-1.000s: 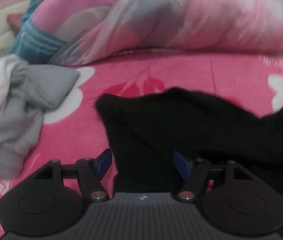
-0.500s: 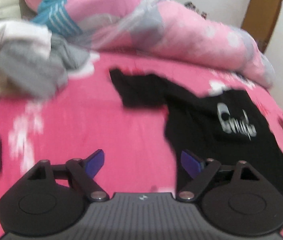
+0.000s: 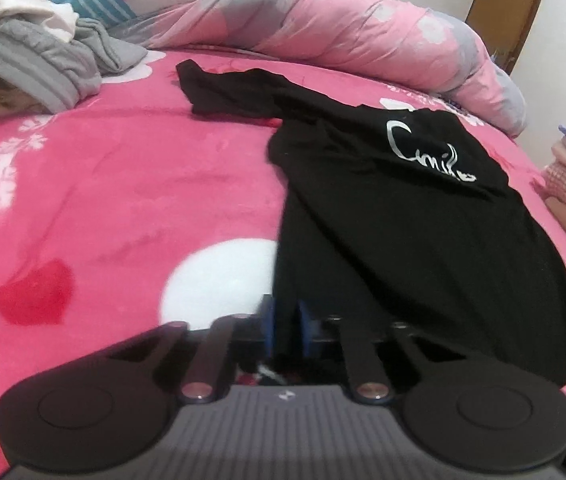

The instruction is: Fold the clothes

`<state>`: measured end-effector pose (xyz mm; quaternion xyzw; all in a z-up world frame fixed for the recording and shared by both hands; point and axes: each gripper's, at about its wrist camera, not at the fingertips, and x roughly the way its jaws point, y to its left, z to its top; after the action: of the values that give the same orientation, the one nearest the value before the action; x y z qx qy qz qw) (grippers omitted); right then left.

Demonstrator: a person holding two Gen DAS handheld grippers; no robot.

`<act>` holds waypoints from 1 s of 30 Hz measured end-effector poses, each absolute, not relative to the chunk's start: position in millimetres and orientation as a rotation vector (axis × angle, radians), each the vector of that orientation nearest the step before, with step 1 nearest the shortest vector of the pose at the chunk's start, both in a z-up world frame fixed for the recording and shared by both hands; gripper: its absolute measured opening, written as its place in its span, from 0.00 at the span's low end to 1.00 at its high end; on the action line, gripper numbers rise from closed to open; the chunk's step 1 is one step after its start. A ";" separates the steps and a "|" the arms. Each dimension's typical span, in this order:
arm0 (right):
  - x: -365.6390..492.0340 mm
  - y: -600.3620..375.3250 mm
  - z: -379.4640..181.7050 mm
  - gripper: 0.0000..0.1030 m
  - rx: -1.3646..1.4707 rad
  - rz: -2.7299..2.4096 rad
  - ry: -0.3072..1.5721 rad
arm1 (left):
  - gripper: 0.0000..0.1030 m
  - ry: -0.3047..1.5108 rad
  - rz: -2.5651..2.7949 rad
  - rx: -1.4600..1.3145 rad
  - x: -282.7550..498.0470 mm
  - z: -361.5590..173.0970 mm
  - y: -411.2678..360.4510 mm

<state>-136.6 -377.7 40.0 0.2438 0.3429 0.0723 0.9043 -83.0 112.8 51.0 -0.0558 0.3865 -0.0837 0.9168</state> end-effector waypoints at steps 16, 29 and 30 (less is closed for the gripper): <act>-153.6 -385.4 11.8 0.32 0.555 0.119 0.672 | 0.08 0.790 0.047 -0.269 -187.7 71.9 163.9; -148.3 -347.1 91.8 0.34 0.240 0.138 0.497 | 1.00 0.604 -0.128 -0.235 -175.2 102.8 142.4; -143.5 -335.7 103.0 0.34 0.185 0.161 0.476 | 1.00 0.618 -0.146 -0.237 -167.5 101.5 138.8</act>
<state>-143.5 -335.7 103.0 0.0915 0.2352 0.0797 0.9643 -167.5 138.8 101.5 -0.1164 0.3031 -0.0715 0.9431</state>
